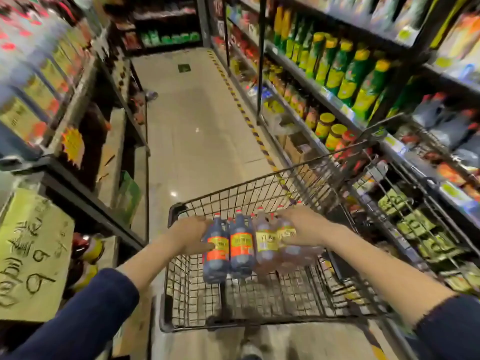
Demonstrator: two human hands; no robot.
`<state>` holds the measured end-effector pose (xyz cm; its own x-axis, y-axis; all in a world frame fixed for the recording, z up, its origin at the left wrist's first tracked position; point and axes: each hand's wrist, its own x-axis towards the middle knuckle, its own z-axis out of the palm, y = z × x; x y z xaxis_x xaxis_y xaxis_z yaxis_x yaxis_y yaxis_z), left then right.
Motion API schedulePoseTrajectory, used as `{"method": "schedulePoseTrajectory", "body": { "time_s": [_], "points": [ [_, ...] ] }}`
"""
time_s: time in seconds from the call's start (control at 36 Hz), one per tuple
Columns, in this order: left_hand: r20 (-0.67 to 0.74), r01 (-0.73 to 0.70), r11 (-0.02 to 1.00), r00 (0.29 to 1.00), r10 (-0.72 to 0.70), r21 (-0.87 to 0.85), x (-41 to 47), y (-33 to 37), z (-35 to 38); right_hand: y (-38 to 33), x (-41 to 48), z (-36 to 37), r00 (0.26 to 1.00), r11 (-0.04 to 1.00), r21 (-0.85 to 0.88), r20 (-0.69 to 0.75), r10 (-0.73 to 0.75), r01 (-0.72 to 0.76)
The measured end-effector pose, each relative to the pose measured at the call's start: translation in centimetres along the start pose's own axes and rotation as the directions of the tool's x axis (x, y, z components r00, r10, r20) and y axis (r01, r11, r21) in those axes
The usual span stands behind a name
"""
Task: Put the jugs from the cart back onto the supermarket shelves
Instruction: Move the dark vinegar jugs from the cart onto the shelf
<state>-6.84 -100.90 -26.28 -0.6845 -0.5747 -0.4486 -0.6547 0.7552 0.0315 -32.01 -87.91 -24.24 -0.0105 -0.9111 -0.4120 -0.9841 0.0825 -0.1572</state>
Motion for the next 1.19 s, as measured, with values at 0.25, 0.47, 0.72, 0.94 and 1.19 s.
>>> {"method": "schedulePoseTrajectory", "body": {
  "time_s": [0.25, 0.47, 0.72, 0.94, 1.19],
  "points": [
    [0.112, 0.12, 0.973, 0.989, -0.099, -0.196, 0.2, -3.0, 4.3, -2.9, 5.8, 3.0, 0.99, 0.999, -0.031, 0.137, -0.02, 0.025],
    [0.219, 0.26, 0.888, 0.958, -0.187, -0.38, 1.6, -3.1, 7.5, -4.1, 9.1, 5.6, 0.973, 0.978, 0.19, 0.195, -0.12, 0.082],
    [0.304, 0.375, 0.769, 0.921, -0.244, -0.517, 4.6, -2.5, 10.8, -2.8, 13.1, 9.8, 0.956, 0.959, 0.272, 0.251, -0.154, 0.084],
    [0.293, 0.38, 0.642, 0.925, -0.243, -0.666, 8.7, -2.6, 13.2, -0.7, 16.9, 12.0, 0.93, 0.921, 0.371, 0.287, -0.231, 0.114],
    [0.339, 0.447, 0.392, 0.887, -0.315, -0.804, 13.5, -3.7, 21.8, 1.1, 19.0, 13.9, 0.929, 0.864, 0.485, 0.243, -0.281, 0.134]
  ]
}}
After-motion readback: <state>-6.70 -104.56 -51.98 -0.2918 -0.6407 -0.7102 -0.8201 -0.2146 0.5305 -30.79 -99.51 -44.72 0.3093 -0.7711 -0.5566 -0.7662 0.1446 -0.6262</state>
